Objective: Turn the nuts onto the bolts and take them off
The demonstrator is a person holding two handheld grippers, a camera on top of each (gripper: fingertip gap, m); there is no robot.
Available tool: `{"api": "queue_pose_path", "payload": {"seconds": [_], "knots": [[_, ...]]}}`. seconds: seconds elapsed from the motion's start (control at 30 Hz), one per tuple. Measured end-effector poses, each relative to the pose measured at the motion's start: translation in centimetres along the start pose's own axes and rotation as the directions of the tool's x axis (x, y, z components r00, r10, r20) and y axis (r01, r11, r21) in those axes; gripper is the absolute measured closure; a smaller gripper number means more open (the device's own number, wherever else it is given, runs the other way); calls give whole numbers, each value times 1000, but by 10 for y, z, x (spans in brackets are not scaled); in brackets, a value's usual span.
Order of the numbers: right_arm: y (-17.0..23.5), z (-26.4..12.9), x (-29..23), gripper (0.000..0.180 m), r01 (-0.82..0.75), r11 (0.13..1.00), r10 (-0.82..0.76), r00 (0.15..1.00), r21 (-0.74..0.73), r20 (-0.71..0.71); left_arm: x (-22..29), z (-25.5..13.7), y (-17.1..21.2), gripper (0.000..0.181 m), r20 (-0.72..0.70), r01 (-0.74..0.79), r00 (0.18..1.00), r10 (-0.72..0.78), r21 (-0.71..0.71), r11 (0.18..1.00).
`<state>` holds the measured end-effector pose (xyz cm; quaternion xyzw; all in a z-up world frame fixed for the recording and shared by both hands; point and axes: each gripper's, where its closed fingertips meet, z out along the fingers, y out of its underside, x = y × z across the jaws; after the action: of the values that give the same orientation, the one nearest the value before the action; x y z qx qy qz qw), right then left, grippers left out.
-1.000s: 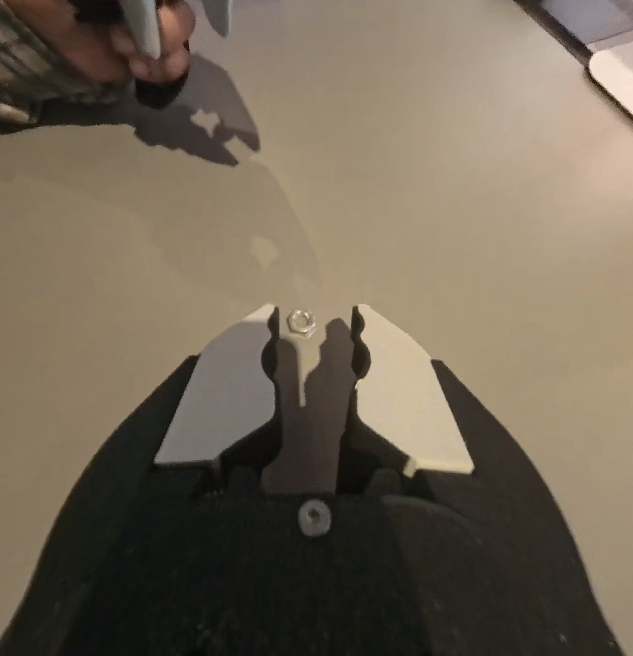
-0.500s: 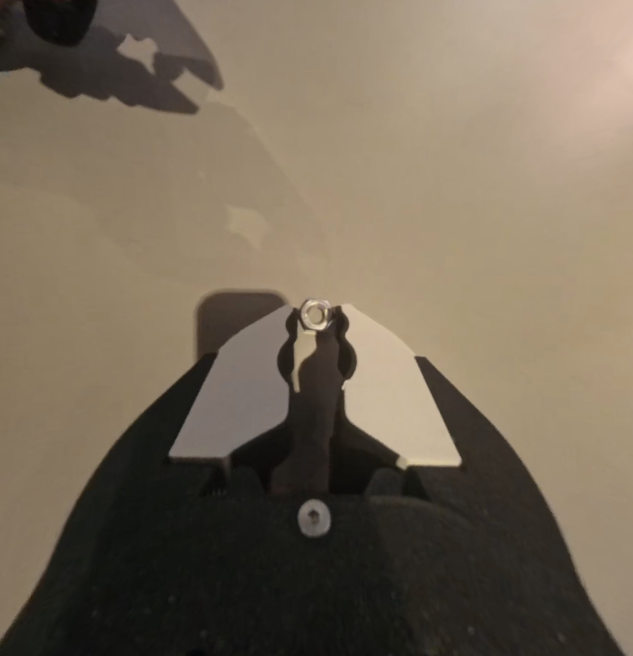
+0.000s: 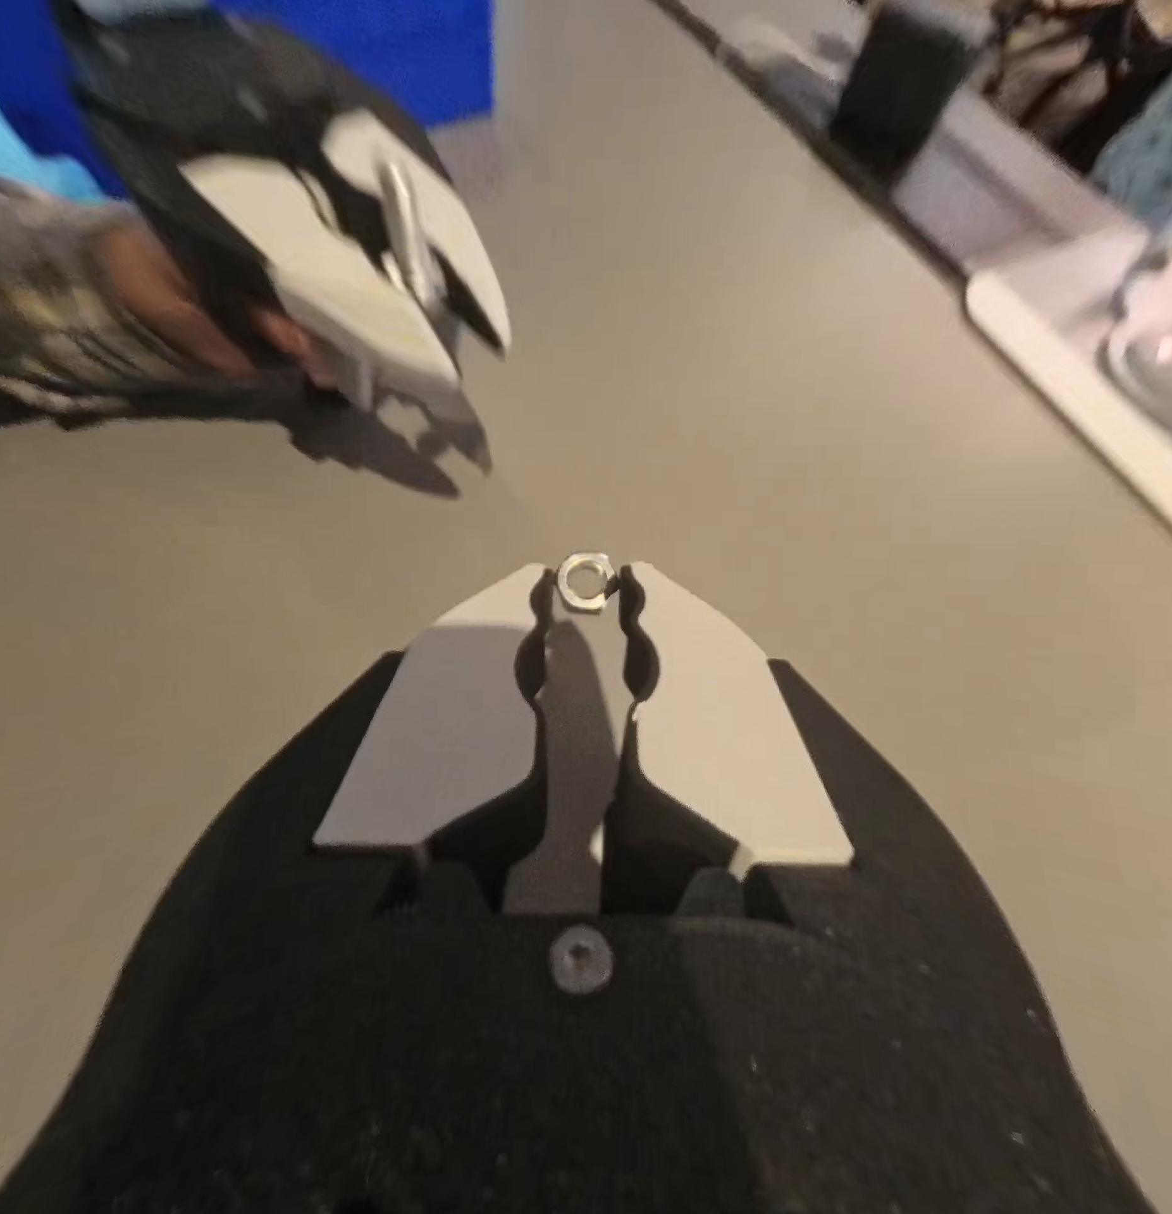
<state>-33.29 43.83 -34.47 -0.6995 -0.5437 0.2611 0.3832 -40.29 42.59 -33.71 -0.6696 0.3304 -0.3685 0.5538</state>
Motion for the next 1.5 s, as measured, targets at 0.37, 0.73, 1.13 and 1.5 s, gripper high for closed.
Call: {"api": "queue_pose_path", "payload": {"seconds": [0.37, 0.73, 1.13, 1.5], "knots": [[-87, 21, -47, 161, 203, 979, -195, 954, -9, 226, 8, 6, 10, 165, 6, -70, 997, 71, -96, 993], [-82, 33, -53, 161, 225, 973, -207, 947, -44, 247, 8, 5, 7, 165, 32, -110, 993, 114, -104, 988], [-88, 30, -57, 161, 177, 982, -189, 942, 69, 278, 11, 3, 0, 166, 29, -114, 993, 116, -60, 992], [-89, 29, -55, 161, 202, 976, -216, 941, 82, 261, 12, 3, -2, 166, 12, -88, 996, 89, -39, 995]]}}
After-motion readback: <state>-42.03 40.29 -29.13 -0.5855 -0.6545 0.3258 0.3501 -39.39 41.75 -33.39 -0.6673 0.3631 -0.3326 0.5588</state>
